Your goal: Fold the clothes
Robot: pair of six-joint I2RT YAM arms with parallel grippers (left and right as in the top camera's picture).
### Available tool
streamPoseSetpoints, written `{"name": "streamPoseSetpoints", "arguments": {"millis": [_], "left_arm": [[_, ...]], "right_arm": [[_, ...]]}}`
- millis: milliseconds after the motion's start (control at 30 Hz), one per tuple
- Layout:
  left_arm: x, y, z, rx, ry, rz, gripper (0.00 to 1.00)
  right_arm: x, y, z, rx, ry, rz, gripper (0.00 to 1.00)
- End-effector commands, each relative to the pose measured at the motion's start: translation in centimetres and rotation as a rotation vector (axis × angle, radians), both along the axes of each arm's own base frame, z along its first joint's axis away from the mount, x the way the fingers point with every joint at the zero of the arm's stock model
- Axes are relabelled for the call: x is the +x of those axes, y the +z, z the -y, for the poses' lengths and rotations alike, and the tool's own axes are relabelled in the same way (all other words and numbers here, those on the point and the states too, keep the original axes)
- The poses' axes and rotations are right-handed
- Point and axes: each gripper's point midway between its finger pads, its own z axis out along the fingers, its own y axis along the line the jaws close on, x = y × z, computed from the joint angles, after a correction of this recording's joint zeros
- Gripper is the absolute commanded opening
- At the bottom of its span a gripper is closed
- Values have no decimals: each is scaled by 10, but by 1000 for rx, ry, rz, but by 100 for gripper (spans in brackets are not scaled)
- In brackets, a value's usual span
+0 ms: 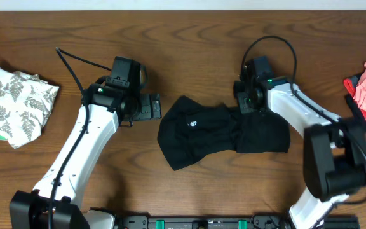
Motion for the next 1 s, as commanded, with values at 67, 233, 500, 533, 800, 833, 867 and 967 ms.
{"name": "streamPoseSetpoints", "arguments": {"millis": [67,233,500,533,800,833,867,967], "left_arm": [[4,6,-2,4,7,17,98],[5,6,-2,3,7,22,98],[5,6,-2,2,7,21,98],[5,6,-2,3,7,20,98],[4,6,1,-13,1,16,98],[3,7,6,-38,-8,10,98],[1,7,11,-68,-19,3,98],[-6,9,31,-154,-67,-23,98]], "right_arm": [[8,88,0,57,-21,185,1],[-31,102,-7,111,27,94,1],[-71,84,5,60,26,-82,5],[-70,84,4,61,27,-77,6],[-62,86,2,70,26,-44,6],[-61,86,2,71,25,-41,7],[-61,86,2,71,26,-41,7],[-61,86,2,72,26,-38,7]]}}
